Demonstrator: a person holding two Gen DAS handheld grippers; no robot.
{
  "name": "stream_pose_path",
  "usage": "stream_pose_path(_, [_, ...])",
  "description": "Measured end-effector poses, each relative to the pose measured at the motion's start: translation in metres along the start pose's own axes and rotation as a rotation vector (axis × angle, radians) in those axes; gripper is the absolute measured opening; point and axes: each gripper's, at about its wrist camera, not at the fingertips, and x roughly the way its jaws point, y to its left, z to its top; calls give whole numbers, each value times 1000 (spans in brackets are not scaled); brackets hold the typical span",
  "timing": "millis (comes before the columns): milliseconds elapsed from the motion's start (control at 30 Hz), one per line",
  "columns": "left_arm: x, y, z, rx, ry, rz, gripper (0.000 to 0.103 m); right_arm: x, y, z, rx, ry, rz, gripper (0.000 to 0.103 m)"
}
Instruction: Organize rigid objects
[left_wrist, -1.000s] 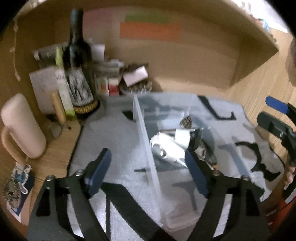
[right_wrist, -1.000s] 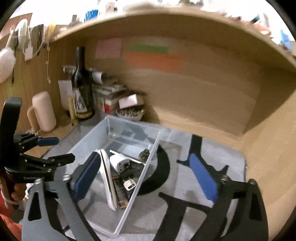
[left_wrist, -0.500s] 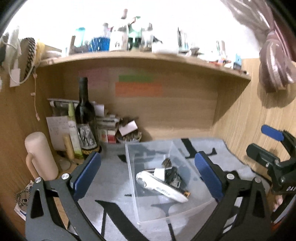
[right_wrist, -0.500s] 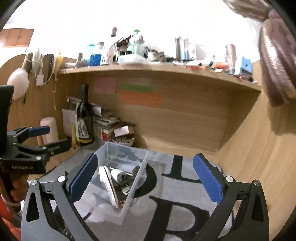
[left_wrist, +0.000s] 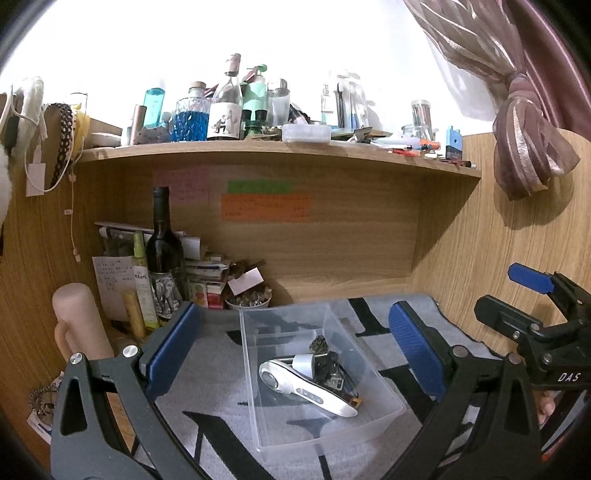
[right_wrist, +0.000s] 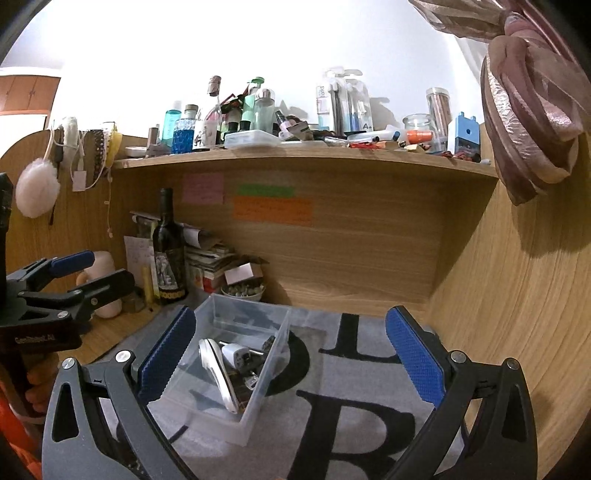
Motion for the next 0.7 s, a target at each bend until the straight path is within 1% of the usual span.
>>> stream_pose_path(167, [0,-2,0,2,-4,-2,103,-2,-1,0,8,-11,-8,103])
stream_pose_path(700, [5,-4,1,-6,3,-11,103,1,-11,-1,39,-3,-1,103])
